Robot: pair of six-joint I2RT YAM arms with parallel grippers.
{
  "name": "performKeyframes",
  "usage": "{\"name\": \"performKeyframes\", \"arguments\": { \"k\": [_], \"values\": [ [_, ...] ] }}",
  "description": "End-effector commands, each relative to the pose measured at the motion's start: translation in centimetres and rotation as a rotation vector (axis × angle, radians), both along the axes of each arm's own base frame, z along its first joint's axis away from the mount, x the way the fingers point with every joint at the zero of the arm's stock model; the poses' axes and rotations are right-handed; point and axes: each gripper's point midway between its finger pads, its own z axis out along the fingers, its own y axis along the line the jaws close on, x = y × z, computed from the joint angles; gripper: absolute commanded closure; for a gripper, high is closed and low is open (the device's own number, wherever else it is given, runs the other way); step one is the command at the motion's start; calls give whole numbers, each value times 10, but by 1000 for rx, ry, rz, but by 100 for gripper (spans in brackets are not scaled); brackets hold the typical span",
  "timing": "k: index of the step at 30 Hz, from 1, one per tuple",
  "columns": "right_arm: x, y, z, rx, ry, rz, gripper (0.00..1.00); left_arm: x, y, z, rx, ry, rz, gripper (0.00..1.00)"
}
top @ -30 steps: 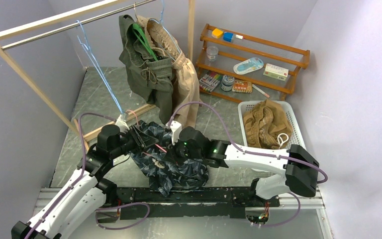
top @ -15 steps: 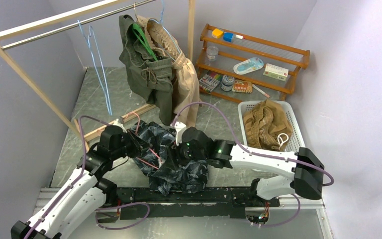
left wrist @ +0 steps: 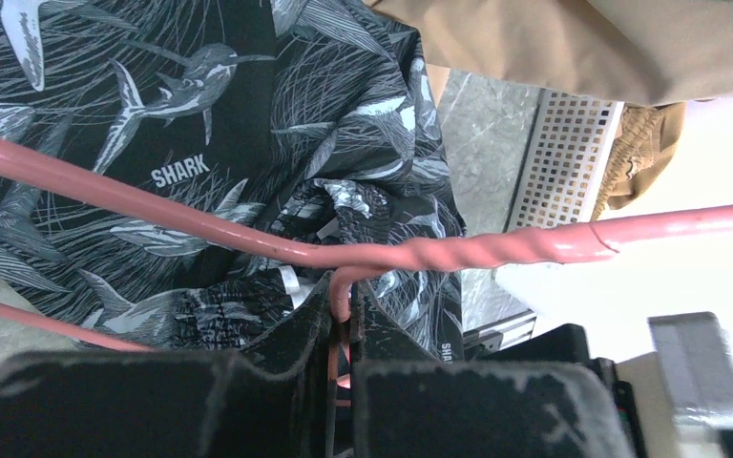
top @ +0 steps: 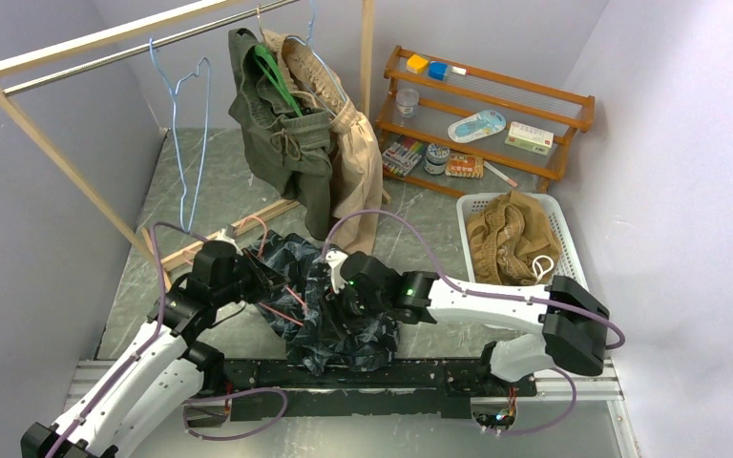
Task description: Remove the shorts from the hanger
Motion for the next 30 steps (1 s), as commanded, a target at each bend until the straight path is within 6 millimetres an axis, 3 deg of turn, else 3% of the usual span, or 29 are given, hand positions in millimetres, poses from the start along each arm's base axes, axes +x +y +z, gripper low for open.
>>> {"name": "performKeyframes", "arguments": {
  "k": [1, 6, 9, 12, 17, 20, 23, 27, 30],
  "values": [
    [3, 2, -11, -64, -16, 11, 54, 7, 6, 17, 11, -45, 32, 93],
    [16, -6, -11, -83, -80, -48, 89, 7, 12, 17, 43, -39, 54, 93],
    [21, -15, -2, -69, -113, -86, 100, 5, 23, 16, 82, -22, 97, 93],
    [33, -36, -4, -103, -162, -188, 100, 2, 37, 14, 118, 1, 163, 93],
    [81, -109, -18, -314, -294, -612, 100, -3, 53, 22, 98, -11, 272, 93],
    [100, -154, -6, -394, -358, -883, 100, -4, 60, 32, 82, -51, 308, 93],
    [110, -192, 21, -378, -435, -1106, 100, -6, 65, 40, 81, -80, 326, 93],
    [119, -215, 57, -250, -500, -1229, 100, -8, 67, 43, 91, -85, 325, 93],
    [123, -222, 57, -216, -495, -1216, 100, -6, 63, 45, 87, -89, 307, 93]
  ]
}}
